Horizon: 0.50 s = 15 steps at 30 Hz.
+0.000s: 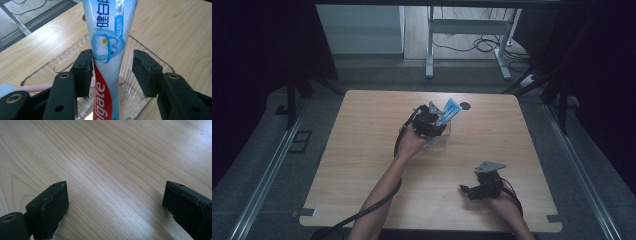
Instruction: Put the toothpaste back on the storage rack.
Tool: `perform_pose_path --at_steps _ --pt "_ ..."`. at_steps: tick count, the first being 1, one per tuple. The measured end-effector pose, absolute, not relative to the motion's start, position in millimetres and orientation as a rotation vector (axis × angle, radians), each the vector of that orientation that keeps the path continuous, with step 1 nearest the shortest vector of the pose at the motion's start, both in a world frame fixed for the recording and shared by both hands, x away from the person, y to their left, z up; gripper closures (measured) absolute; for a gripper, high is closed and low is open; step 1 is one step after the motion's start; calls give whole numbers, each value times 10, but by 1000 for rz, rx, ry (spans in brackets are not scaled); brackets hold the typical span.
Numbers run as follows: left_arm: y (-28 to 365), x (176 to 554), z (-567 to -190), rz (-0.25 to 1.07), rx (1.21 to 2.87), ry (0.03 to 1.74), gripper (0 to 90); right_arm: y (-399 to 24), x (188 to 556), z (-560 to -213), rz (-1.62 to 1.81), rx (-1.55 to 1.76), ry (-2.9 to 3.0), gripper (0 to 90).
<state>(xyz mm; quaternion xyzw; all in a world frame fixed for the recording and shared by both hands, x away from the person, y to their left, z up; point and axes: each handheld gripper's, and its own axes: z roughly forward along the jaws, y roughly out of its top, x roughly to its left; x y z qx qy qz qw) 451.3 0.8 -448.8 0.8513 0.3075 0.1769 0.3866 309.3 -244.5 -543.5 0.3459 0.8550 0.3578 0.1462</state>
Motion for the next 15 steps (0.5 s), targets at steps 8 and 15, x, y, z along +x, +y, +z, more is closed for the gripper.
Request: perform_pose_path --at_steps 8,15 --pt "2 4471 -4467 435 2154 777 418 -2446 3093 -5435 1030 995 2462 61" --pt "11 4436 -4444 411 2132 776 337 -2446 3094 -5435 1030 994 2462 61"
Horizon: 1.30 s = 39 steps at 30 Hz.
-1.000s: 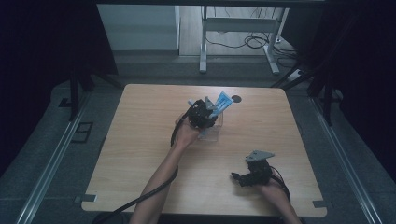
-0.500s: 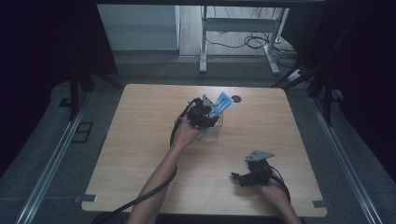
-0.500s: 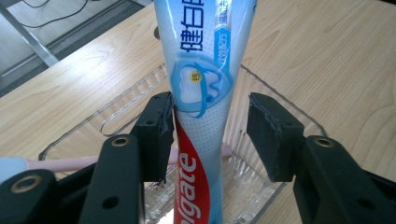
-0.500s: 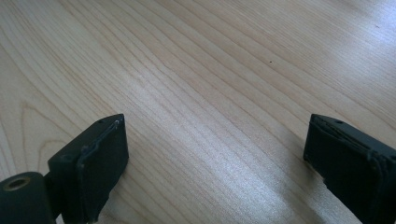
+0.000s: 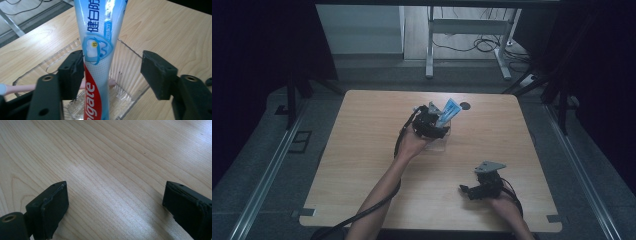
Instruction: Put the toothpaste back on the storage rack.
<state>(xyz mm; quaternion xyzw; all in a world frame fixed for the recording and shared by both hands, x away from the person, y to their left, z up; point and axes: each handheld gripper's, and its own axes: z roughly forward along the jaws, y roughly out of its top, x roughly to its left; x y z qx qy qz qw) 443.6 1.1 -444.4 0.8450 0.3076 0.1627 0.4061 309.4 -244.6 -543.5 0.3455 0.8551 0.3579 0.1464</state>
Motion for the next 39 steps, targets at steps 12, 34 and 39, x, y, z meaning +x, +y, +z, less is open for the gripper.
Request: perform_pose_path --at_steps 12,34,39 --pt "18 4370 -4421 334 2094 784 196 -2446 3094 -5435 1031 995 2462 61" --pt "174 4181 -4383 303 2066 788 124 -2445 3094 -5435 1030 995 2462 61" --pt "232 4106 -4370 316 2058 790 98 -2445 3094 -5434 1030 996 2462 61"
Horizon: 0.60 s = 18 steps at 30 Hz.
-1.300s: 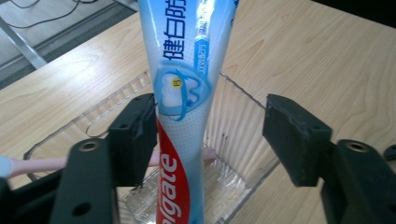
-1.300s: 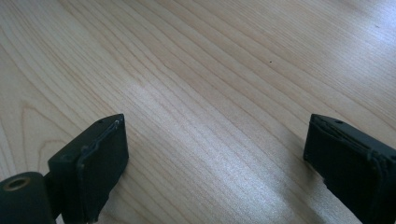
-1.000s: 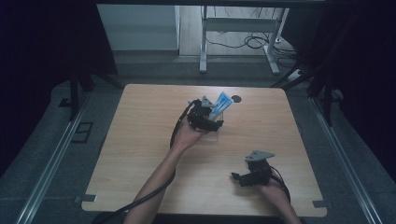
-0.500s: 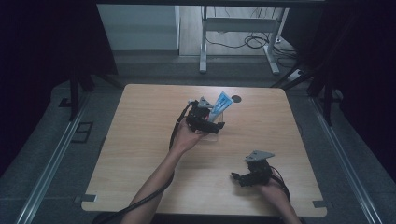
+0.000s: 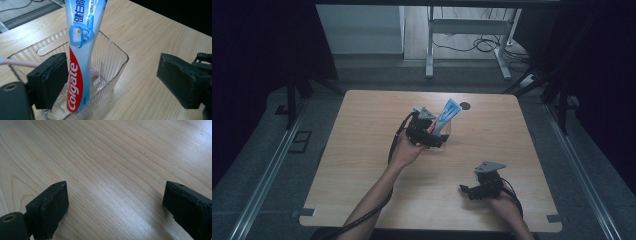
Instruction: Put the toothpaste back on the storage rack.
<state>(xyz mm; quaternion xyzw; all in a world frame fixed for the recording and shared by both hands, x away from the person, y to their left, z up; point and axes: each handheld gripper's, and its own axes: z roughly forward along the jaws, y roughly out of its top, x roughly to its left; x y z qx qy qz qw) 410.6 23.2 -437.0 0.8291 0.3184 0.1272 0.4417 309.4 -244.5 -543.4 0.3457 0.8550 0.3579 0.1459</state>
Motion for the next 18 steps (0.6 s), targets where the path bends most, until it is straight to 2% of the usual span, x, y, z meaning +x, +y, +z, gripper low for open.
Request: perform_pose_path --at_steps 9,18 --pt "337 3990 -4375 359 2062 788 38 -2445 3093 -5434 1031 997 2461 61" --pt "443 3831 -4383 390 2064 765 27 -2445 3094 -5434 1030 996 2461 61"
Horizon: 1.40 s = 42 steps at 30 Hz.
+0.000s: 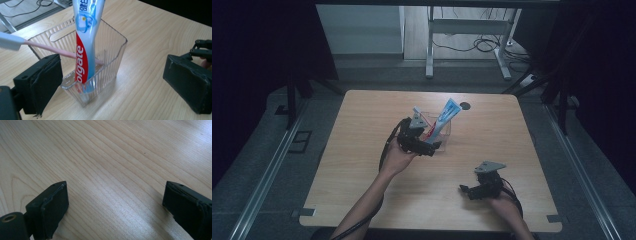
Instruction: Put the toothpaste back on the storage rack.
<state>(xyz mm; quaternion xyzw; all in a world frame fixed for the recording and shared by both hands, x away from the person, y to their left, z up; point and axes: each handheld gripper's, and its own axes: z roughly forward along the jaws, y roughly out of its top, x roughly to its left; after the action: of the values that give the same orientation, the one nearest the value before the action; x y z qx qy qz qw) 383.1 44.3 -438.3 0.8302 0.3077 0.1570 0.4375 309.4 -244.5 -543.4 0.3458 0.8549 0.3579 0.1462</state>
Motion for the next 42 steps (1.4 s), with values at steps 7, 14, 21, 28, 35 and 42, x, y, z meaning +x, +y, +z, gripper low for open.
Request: perform_pose_path --at_steps 7,14,21,28,35,42 --pt "501 3716 -4406 404 2072 755 26 -2445 3093 -5434 1031 997 2462 61" --pt "595 3562 -4505 405 2071 753 26 -2445 3093 -5433 1030 997 2463 61" --pt "694 3464 -4594 397 2054 771 28 -2445 3093 -5434 1030 996 2462 61" --pt "811 3321 -4704 405 2044 792 29 -2446 3095 -5433 1031 995 2463 61" --pt "910 3206 -4826 393 2051 808 32 -2445 3094 -5433 1031 997 2463 61" --pt "998 3105 -4992 372 2060 834 33 -2445 3094 -5433 1031 996 2464 61"
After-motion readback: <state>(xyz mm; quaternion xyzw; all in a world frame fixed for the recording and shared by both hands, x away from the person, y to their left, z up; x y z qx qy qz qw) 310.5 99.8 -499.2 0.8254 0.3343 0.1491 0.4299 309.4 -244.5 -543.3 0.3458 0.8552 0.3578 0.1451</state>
